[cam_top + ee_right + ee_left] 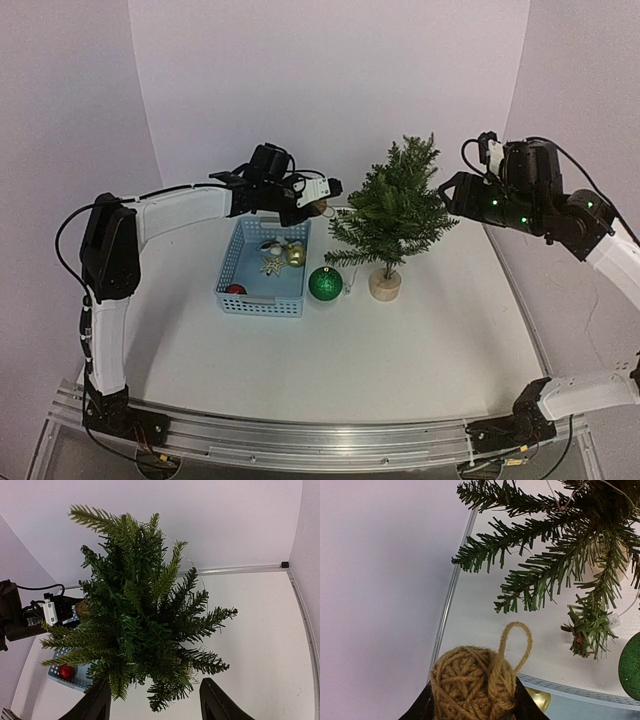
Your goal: Decorate the small christmas tree
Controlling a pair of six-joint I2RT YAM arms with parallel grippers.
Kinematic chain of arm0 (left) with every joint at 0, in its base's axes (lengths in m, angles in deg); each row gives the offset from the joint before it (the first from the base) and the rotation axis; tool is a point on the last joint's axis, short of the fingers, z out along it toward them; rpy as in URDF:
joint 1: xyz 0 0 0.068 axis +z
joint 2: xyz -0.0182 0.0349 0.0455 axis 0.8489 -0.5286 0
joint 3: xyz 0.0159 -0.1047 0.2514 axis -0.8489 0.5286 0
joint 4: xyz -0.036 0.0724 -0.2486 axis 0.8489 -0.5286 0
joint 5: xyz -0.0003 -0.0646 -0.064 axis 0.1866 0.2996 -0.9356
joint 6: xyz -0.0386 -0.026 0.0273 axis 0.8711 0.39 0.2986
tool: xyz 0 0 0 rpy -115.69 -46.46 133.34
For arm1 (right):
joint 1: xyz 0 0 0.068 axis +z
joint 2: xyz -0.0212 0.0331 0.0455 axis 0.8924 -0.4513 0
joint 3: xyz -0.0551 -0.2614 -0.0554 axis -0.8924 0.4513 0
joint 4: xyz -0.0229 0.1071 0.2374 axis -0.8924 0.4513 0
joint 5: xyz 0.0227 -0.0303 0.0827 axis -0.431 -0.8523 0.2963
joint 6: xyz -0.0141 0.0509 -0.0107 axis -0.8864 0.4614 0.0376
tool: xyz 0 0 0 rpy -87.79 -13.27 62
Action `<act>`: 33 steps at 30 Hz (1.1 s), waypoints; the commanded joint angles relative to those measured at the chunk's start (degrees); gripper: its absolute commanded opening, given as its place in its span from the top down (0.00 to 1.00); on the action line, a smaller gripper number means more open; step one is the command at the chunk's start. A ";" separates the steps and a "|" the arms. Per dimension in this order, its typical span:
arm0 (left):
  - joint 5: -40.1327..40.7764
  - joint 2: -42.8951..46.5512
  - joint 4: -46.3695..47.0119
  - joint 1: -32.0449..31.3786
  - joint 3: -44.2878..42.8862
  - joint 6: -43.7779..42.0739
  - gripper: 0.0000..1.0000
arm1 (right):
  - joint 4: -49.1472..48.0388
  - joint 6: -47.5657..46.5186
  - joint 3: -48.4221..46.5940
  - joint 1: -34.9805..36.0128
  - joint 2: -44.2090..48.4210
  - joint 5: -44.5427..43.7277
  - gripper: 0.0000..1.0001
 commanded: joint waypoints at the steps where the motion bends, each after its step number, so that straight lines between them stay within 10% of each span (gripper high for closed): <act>1: -0.21 3.20 -0.85 -0.22 -3.22 1.63 1.00 | -0.65 0.76 0.82 -0.23 2.11 0.20 0.40; 33: 0.94 6.27 -12.73 -3.96 -5.08 1.65 1.00 | -0.65 0.05 0.53 -0.27 4.90 -0.39 0.40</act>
